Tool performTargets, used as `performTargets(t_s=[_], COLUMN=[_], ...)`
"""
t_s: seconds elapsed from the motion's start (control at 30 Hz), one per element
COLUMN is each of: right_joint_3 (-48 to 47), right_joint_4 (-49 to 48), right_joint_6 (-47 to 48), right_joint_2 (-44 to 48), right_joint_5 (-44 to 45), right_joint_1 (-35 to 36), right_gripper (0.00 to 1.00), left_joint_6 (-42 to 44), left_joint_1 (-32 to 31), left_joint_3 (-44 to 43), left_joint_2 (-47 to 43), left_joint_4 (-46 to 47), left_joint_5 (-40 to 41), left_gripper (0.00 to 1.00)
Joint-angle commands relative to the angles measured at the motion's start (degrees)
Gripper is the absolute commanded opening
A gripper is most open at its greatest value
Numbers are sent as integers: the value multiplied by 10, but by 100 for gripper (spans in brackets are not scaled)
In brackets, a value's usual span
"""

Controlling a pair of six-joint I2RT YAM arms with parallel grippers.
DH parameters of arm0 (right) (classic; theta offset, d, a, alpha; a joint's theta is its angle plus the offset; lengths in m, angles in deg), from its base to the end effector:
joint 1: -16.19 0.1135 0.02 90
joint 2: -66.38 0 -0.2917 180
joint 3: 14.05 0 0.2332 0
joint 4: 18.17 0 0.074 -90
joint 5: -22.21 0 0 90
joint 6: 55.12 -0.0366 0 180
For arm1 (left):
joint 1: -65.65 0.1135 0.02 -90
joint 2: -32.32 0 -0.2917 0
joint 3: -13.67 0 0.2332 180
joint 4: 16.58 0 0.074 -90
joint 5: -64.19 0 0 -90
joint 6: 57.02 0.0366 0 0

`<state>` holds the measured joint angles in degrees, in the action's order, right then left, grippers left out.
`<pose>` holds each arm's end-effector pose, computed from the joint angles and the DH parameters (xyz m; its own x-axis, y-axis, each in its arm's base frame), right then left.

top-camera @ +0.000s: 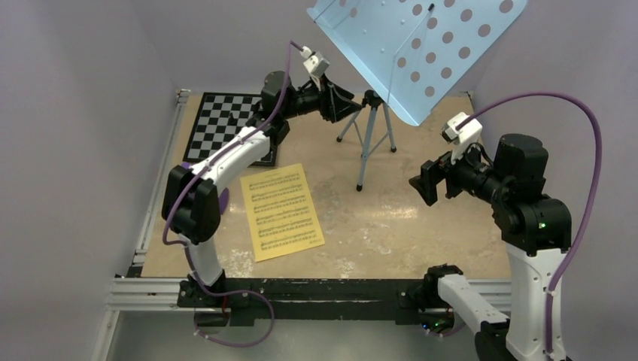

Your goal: Pack up the instrument practice props

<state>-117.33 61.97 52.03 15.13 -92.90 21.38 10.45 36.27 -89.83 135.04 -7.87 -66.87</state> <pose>0.0737 0.0223 0.4744 -0.3143 -0.2967 -0.9018 -0.5728 0.8168 -0.0690 0.3521 -0.2258 0.4180 -0.2253 -0.2047 -0.9525 0.9182 0.2823 -0.2779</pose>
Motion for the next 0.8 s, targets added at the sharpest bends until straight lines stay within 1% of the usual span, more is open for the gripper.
performTargets(t_s=[0.0,0.1,0.33,0.57,0.63,0.77], right_joint_3=[-7,17,76,90,93,89], right_joint_4=[-2,0,9,19,24,34], right_joint_6=[-24,-17,22,-3,-4,0], right_joint_2=[6,17,40,51,56,60], right_joint_5=[-23,-16,13,16,20,29], right_joint_1=[-2,-2,-1,-1,-1,-1], right_gripper=[94,94,94,94,94,94], left_joint_6=[-17,-18,-26,-48,-57,-81], left_joint_1=[-1,-3,-18,-23,-23,-26], left_joint_3=[-53,-72,-82,-129,-132,-124], left_joint_2=[41,60,81,115,117,120], left_joint_4=[-34,-33,-20,-46,-57,-53], left_joint_5=[10,7,17,59,70,61], left_gripper=[58,56,54,54,49,40])
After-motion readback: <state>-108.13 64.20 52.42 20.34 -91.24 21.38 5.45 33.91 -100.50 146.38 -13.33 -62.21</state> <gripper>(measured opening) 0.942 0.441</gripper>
